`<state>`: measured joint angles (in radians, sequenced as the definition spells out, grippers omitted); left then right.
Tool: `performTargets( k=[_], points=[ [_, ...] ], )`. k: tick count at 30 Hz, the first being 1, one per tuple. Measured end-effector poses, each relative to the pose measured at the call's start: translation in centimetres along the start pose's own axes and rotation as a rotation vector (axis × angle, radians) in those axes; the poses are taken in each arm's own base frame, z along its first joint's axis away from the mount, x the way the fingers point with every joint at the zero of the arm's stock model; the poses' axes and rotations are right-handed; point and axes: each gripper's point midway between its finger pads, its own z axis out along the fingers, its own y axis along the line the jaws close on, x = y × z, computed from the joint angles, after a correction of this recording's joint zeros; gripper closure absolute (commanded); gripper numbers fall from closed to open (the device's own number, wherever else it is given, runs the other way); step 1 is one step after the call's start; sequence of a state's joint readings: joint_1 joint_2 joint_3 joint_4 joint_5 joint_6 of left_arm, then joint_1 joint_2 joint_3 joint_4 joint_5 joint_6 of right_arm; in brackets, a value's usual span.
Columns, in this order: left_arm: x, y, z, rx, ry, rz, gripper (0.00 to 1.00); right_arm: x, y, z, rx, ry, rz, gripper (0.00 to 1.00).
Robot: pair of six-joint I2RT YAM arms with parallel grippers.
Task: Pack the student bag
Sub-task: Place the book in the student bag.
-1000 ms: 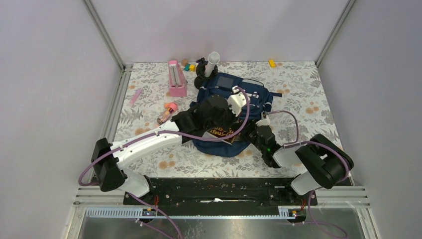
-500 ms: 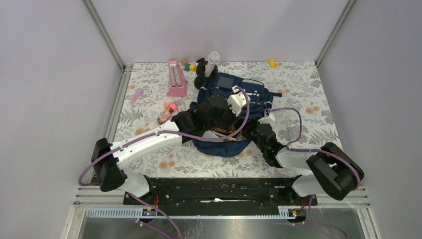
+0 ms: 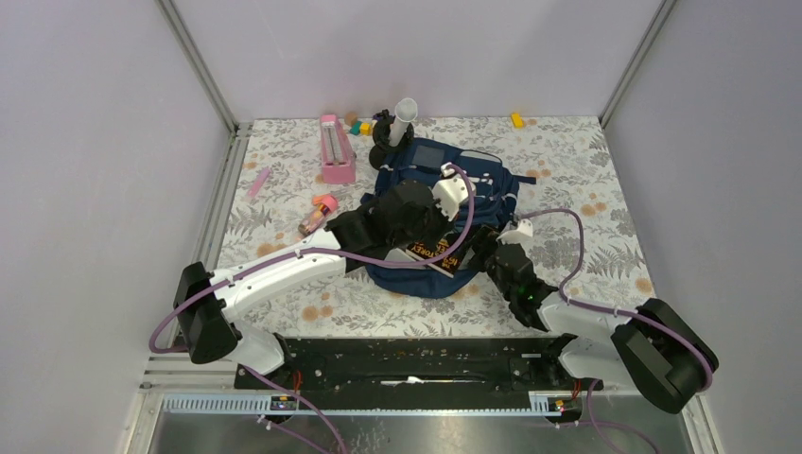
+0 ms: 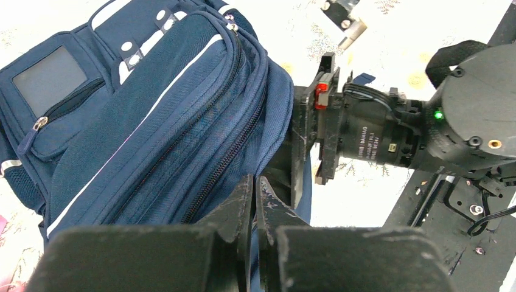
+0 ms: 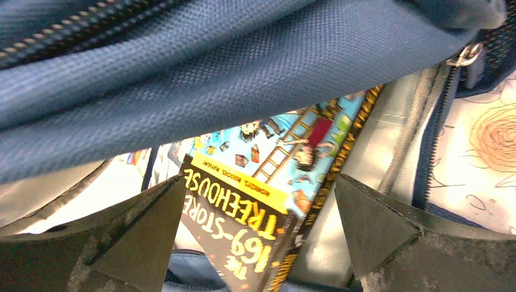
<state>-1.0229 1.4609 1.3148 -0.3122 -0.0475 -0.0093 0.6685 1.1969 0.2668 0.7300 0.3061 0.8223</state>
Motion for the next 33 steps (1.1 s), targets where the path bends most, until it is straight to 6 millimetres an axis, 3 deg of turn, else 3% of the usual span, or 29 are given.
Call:
performTargets(
  k=[8,13,23,25,29,33],
  points=[
    [0.3,0.0,-0.1,0.0,0.014,0.001,1.0,-0.8,-0.8,-1.5,0.005,-0.04,-0.014,0.1],
    [0.4,0.0,-0.1,0.0,0.017,0.001,1.0,-0.5,-0.8,-2.5,0.006,-0.03,-0.011,0.23],
    [0.5,0.0,-0.1,0.0,0.021,0.001,1.0,3.0,-2.8,-2.4,0.062,0.073,-0.006,0.52],
    [0.6,0.0,-0.1,0.0,0.025,0.001,1.0,3.8,-3.1,-2.1,0.069,0.096,-0.003,0.62],
    [0.7,0.0,-0.1,0.0,0.03,0.002,1.0,3.8,-1.7,-1.1,0.037,0.096,0.024,0.85],
    [0.8,0.0,-0.1,0.0,0.03,0.002,1.0,3.0,0.1,0.3,0.012,0.071,0.046,0.92]
  ],
)
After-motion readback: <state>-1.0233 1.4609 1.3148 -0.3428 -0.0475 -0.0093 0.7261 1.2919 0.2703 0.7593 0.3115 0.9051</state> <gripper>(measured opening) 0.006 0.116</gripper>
